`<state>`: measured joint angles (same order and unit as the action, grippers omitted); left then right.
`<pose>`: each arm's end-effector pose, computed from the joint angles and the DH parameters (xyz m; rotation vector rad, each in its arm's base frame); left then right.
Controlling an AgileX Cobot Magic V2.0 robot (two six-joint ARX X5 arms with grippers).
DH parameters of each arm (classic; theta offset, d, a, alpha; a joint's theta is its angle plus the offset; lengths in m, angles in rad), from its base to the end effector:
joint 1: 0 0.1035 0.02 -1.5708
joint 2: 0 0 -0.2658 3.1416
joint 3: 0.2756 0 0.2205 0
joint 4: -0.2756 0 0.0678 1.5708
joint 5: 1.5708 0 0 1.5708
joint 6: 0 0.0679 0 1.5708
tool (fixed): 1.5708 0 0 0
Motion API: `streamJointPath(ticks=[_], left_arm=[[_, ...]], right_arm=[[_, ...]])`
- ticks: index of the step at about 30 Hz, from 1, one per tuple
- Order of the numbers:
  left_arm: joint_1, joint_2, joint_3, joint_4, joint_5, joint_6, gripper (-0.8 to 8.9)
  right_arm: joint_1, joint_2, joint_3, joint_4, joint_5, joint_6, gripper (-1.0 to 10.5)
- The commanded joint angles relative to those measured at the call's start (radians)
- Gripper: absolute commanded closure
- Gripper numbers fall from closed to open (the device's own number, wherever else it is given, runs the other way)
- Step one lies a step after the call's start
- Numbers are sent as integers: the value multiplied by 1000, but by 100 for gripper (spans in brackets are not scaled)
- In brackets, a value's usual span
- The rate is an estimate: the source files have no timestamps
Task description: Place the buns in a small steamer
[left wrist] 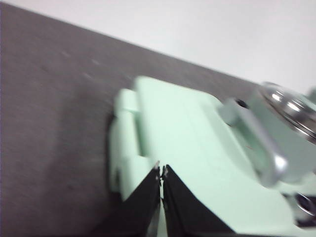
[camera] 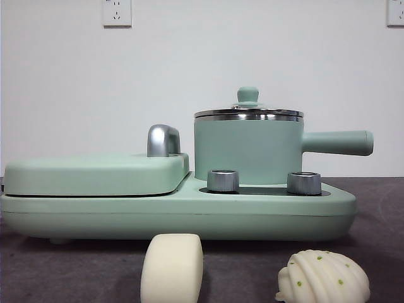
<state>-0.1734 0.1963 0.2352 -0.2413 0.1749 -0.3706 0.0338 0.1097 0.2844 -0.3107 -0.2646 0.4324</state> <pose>0.0974 -0.0290 0.1965 -0.3657 0.2654 -0.3054 0.0858 0.0207 0.2105 0.4442 0.1980 0.2641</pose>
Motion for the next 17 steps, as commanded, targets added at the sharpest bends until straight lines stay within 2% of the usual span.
streamJointPath(ticks=[1, 6, 11, 17], left_arm=[[-21, 82, 88, -16, 53, -16, 805], [-51, 244, 248, -60, 150, 6, 805], [-77, 405, 402, -114, 282, 102, 805], [-115, 549, 526, -136, 430, 131, 805]], right_arm=[[13, 62, 101, -58, -35, 3, 934], [30, 194, 266, -189, -154, -65, 934], [41, 315, 398, -289, -267, -168, 934], [55, 417, 506, -351, -351, -265, 934]])
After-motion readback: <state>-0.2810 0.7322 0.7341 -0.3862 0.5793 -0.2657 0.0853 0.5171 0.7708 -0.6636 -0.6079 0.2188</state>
